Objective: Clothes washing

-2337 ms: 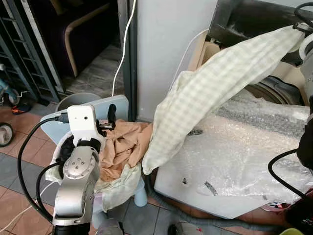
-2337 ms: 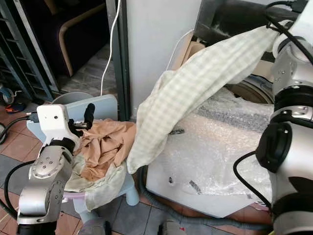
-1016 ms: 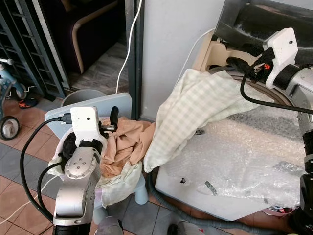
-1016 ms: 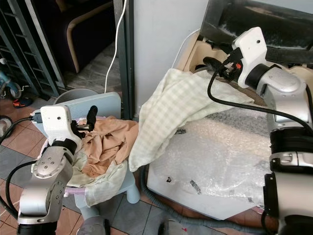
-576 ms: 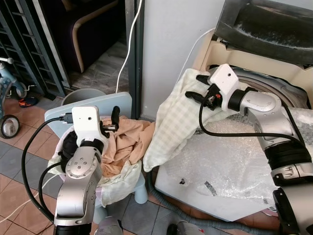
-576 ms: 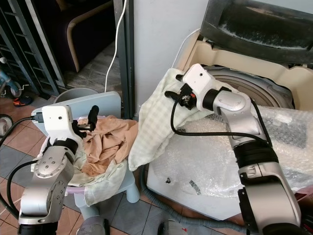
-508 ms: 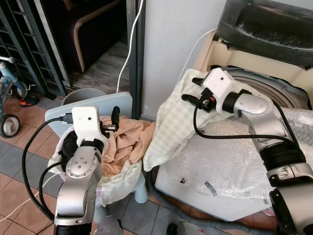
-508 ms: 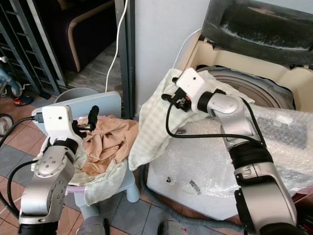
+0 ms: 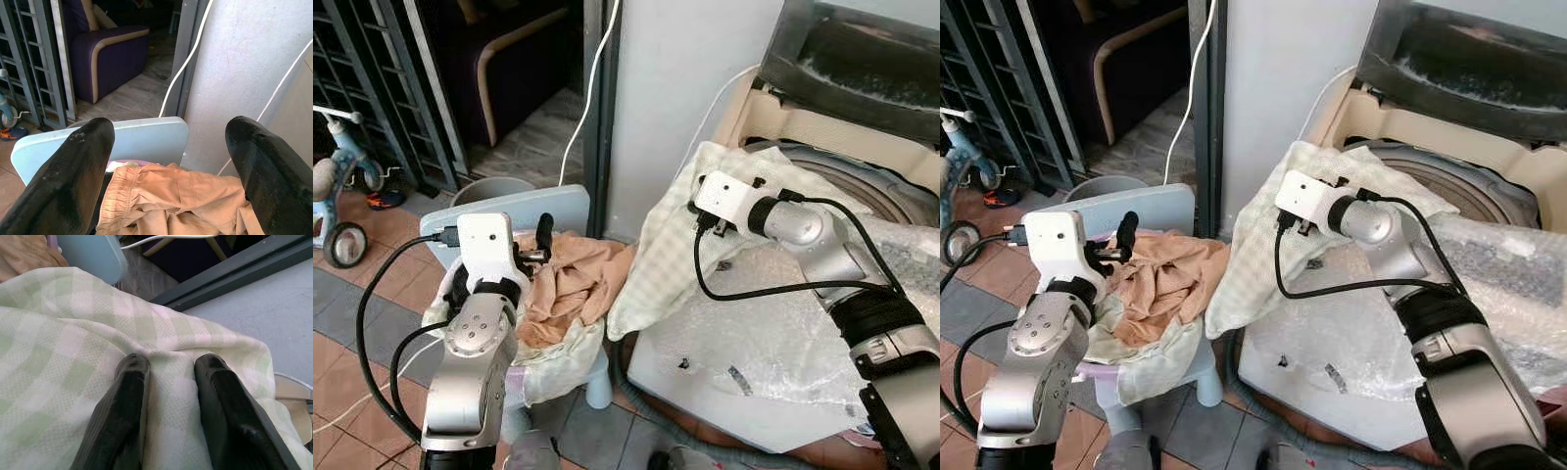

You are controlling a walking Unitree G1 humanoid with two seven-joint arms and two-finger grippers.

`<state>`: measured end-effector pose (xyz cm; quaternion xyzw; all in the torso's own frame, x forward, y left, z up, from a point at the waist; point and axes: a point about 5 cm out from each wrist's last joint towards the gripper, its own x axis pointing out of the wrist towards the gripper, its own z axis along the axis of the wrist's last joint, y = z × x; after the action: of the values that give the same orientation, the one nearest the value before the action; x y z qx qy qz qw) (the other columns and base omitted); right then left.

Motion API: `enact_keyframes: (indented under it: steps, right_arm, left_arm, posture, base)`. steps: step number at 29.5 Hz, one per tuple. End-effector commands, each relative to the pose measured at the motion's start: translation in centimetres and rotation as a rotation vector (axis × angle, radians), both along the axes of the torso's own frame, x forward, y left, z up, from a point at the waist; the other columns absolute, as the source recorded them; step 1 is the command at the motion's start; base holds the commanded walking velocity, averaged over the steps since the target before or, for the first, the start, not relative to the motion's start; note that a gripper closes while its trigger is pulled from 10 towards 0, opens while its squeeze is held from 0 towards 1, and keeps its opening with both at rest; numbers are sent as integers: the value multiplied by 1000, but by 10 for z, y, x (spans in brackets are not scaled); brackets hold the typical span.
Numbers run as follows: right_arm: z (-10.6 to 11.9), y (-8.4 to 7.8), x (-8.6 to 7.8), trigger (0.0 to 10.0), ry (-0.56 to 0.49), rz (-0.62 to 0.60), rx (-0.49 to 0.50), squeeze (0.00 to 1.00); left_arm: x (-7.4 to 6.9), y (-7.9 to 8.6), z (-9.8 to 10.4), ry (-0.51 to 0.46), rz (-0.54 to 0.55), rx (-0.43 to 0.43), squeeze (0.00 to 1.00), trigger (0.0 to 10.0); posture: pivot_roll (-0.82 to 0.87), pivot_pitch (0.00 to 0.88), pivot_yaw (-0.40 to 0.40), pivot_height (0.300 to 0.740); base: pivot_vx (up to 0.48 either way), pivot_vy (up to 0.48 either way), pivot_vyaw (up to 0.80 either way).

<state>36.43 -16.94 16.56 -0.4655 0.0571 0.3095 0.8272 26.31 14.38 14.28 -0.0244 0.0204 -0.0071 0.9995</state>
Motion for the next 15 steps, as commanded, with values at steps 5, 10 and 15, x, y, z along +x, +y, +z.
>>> enact_keyframes:
  steps: [5,10,15]
  right_arm:
    - [2,-48,6,0,-17,-255,12,0]
    - [27,-84,19,0,-117,-597,334,0]
    - [46,-107,21,0,-177,-747,490,0]
  left_arm:
    - [1,-4,4,-9,-21,-6,0,10000]
    - [1,-2,4,-6,-16,-6,0,10000]
    - [0,-2,4,-5,-17,-3,0,10000]
  posture:
    - [64,71,-47,740]
    - [65,66,-47,740]
    - [70,64,-46,740]
  base:
    - [0,0,0]
    - [0,0,0]
    - [0,0,0]
